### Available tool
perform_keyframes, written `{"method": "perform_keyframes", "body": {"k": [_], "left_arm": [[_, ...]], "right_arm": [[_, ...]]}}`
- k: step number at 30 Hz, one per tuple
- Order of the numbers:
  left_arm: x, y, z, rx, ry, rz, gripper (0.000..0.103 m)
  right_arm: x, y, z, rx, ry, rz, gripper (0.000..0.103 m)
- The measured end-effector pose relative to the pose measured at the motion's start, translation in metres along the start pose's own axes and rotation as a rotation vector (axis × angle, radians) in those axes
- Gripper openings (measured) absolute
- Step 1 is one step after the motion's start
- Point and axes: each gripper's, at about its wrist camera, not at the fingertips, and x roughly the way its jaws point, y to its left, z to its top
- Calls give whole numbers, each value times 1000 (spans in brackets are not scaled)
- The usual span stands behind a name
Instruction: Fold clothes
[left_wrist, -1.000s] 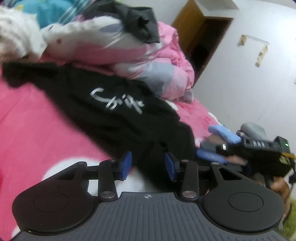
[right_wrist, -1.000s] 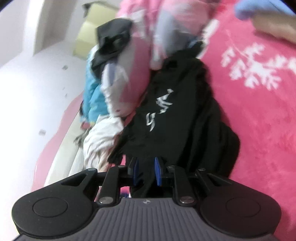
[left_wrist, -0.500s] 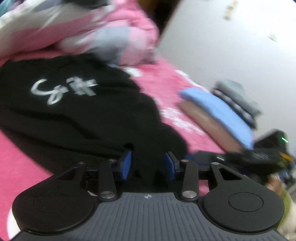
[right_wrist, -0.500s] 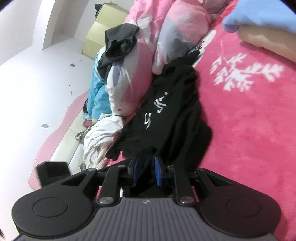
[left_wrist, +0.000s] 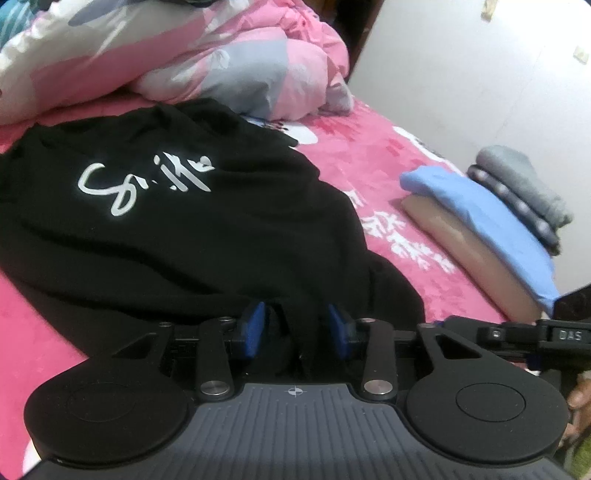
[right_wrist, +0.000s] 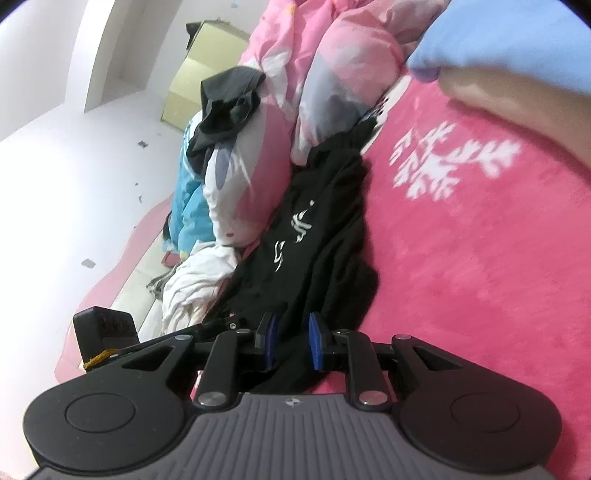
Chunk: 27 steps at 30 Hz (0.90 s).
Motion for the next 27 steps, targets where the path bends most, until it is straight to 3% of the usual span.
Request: {"method": "perform_keyframes", "body": {"k": [2,5,10,12,14,18,24,27], "left_arm": [[-4,-1,-1,-12,-24,30,11],[-23,2,-6,-96,-78,39,3],[-87,18,-22,-326,-242,-8,2],[-119,27,-33,-414,-328,-43,2],[-145,37,-52,-505,-398,-59,2],[-183,52,-98,-671,-495,-52,2],[-194,66,-167,-891,-537,-13,1],[-193,73,-187,-963,-549,-1,1]], "right_arm": [[-12,-2,-4,7,-19,-10,21],[-2,4,-2,16,-46,-23,21],[-59,-5,41,18,-68,-49,21],[-83,-12,80,6,-67,-75,21],[-59,-1,90,7,-55,-103,21],[-32,2,131,22,-17,-207,40],[10,-4,165,0,91,-260,40],[29,-15,176,-24,127,-266,39]]}}
